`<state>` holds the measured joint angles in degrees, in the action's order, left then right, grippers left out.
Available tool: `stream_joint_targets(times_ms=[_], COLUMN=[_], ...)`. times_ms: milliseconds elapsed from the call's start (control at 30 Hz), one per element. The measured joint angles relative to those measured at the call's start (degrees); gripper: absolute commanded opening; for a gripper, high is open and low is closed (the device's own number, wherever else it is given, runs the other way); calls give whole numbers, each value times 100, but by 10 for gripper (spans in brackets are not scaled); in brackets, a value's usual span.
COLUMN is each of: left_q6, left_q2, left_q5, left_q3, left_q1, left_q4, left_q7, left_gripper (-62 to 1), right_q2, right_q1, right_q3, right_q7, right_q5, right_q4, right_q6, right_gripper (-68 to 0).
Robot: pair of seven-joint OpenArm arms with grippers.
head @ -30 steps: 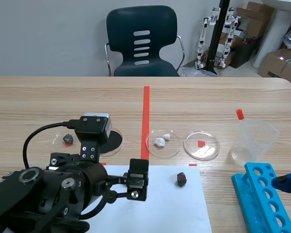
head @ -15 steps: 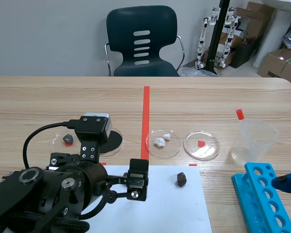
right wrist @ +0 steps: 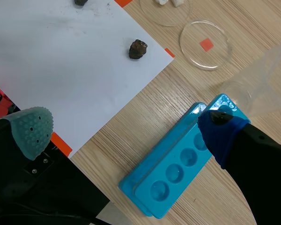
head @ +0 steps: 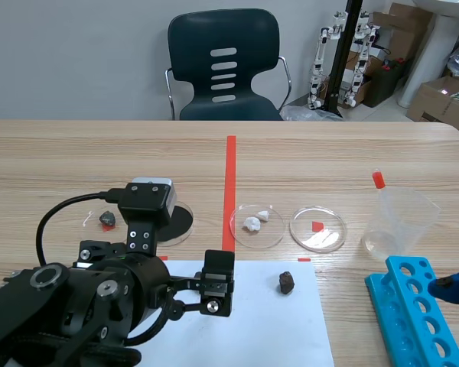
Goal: Put the middle mineral back
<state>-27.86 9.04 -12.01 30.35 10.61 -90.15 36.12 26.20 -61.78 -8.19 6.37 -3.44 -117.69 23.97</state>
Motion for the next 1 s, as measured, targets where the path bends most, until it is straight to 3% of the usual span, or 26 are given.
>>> stream_joint_targets(times_ms=[1000], left_q6=[0], left_q2=[0], left_q5=[87], left_q3=[-7], left_q1=[0], left_q4=[0], left_q7=[7], left_gripper=[14], right_q2=[0], right_q1=[0], right_q3=[0], right_q7=[0], right_q5=[0], right_q4=[0], right_q6=[0], right_gripper=[-19])
